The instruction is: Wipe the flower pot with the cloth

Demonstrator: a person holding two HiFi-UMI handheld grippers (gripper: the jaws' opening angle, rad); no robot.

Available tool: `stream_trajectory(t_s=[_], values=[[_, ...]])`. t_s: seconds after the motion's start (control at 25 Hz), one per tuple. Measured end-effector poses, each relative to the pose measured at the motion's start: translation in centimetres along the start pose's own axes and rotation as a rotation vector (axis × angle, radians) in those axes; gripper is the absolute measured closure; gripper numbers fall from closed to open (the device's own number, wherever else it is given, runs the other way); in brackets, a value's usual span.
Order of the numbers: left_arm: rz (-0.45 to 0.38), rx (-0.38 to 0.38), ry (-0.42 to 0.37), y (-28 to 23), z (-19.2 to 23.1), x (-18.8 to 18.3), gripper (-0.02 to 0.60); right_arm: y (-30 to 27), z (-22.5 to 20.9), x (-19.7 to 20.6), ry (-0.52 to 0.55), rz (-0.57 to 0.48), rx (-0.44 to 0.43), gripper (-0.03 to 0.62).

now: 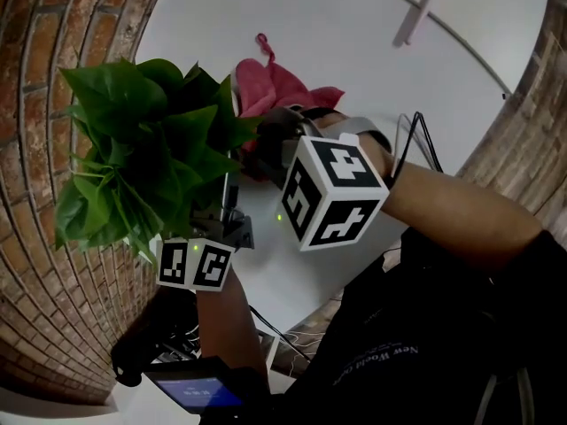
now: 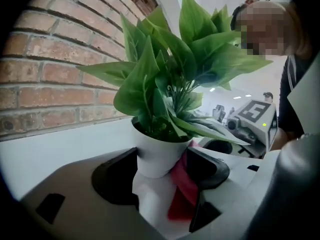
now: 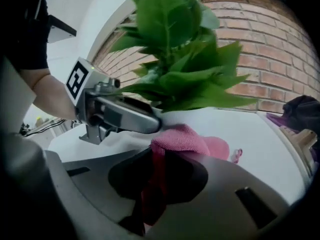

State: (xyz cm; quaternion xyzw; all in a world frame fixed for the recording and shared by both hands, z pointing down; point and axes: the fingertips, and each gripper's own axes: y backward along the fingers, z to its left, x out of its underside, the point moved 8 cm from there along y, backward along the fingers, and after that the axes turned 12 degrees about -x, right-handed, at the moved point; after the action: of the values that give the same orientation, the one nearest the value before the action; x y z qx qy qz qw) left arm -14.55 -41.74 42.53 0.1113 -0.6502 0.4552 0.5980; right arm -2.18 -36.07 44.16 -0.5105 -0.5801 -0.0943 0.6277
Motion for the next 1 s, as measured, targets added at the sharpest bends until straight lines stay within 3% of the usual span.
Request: stream_trajectory(t_s=[0.16, 0.44, 0.64, 1.0], values=[[0.015, 0.033, 0.028, 0.6, 0.4, 0.5, 0.279, -1.0, 2.5, 0.0, -0.003, -0.018, -0.077, 0.545], [0.061, -0.001, -0.003, 4.1, 1.4, 2.9, 0.279, 2.5, 1.8, 1.2, -0.044, -0.099, -0.086, 0.545], [0.048, -0.033, 0.023, 6.4, 3.1, 4.3, 0.283, 2.7, 0.7, 1.4, -0.093, -0.170, -0.097, 0.545], [-0.062, -0.115, 0.132, 16.6, 5.2, 2.9, 0.458, 5.1, 4.6, -0.8, -0.119, -0.166, -0.101, 0.545]])
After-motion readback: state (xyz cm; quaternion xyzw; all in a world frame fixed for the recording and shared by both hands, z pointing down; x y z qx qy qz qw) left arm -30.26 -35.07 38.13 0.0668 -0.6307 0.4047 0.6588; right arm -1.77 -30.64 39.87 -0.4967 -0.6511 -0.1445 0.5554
